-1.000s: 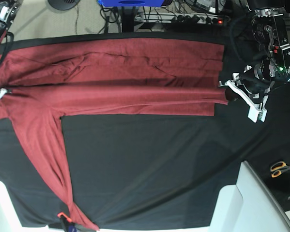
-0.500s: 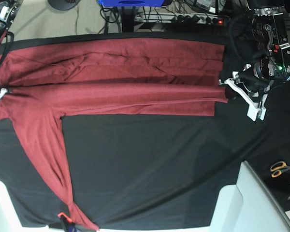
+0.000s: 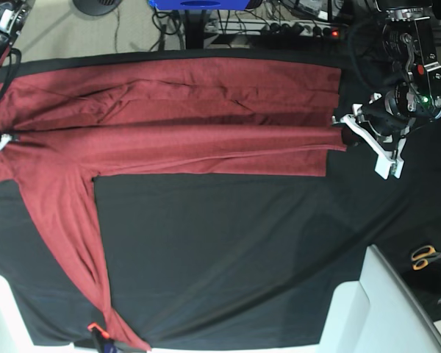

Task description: Fold the T-shirt properly

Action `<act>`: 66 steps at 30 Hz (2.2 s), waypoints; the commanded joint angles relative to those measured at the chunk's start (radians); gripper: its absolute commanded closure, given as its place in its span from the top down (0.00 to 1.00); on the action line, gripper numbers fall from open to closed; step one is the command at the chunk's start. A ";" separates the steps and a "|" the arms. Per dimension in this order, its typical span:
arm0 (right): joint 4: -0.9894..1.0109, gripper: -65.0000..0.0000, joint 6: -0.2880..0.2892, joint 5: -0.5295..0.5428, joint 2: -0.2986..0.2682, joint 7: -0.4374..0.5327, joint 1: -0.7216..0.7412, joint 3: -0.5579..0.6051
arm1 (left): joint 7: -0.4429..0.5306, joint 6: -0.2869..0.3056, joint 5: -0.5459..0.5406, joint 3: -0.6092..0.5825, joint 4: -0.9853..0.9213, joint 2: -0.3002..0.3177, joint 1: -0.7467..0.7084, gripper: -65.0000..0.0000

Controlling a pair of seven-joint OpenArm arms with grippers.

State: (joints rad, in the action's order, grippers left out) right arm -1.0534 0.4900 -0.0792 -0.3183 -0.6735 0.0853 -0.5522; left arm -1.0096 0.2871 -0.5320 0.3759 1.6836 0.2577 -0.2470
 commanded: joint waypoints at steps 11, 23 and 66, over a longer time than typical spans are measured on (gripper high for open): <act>-0.015 0.09 -0.004 0.002 -0.026 0.016 0.018 -0.006 | 0.016 -0.001 -0.009 0.004 -0.040 0.015 0.007 0.00; -0.028 0.43 -0.004 0.002 -0.031 0.018 0.054 -0.010 | 0.016 -0.001 -0.010 0.021 0.016 0.015 0.016 0.77; 0.440 0.01 -0.103 0.005 -0.089 0.456 0.196 -0.002 | 0.265 -0.006 0.065 -0.087 -0.420 -0.090 0.148 0.00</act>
State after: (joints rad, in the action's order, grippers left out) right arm -0.6018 0.4004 -0.0753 -0.3809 -0.2279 0.2615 -0.5526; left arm -0.7322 0.2916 -0.4938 0.2867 1.2572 0.1596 -0.1020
